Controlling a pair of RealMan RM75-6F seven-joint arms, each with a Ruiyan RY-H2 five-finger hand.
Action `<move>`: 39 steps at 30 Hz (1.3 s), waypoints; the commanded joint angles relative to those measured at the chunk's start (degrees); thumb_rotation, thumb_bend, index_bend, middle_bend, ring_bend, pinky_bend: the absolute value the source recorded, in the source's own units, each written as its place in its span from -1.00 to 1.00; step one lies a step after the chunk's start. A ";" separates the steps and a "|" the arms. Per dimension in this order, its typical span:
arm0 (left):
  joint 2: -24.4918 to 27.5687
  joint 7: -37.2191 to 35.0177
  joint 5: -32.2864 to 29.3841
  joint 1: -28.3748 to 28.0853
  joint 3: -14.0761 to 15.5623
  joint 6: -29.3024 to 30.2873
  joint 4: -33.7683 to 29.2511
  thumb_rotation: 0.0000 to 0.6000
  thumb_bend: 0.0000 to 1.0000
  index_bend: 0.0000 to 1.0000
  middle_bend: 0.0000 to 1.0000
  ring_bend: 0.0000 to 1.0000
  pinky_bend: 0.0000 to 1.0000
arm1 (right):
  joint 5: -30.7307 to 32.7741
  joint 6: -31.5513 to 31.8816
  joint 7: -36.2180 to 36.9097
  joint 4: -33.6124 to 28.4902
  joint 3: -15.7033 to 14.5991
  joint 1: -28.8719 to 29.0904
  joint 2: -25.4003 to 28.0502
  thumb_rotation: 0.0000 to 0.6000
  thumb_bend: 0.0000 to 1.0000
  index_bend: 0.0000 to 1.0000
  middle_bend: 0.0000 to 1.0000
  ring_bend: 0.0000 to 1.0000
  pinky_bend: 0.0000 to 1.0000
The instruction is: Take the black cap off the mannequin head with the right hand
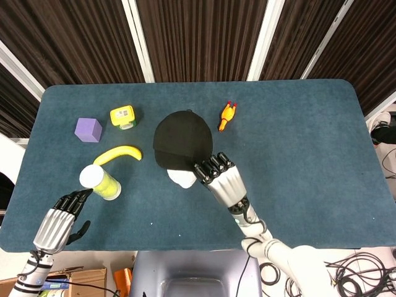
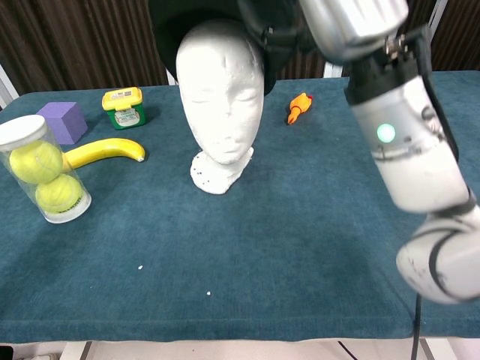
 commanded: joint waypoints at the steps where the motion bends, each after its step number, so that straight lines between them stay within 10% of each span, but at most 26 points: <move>1: 0.02 0.01 -0.02 0.01 -0.03 0.01 -0.03 1.00 -0.26 -1.00 -0.69 -0.67 -0.45 | 0.48 -0.29 -2.29 -1.09 0.89 1.79 2.38 1.00 -0.08 1.00 0.71 0.36 0.48; 23: -0.67 1.19 -0.83 -0.70 -0.50 -1.57 -0.27 1.00 -0.26 -1.00 -0.69 -0.67 -0.45 | 0.56 0.58 -10.97 -6.06 -2.26 -1.14 21.34 1.00 -0.08 1.00 0.71 0.36 0.49; 39: -1.10 1.96 -0.29 0.12 0.34 -0.99 0.21 1.00 -0.26 -1.00 -0.69 -0.67 -0.44 | 4.51 -7.79 3.83 17.17 -11.74 -19.04 14.85 1.00 -0.10 1.00 0.72 0.38 0.49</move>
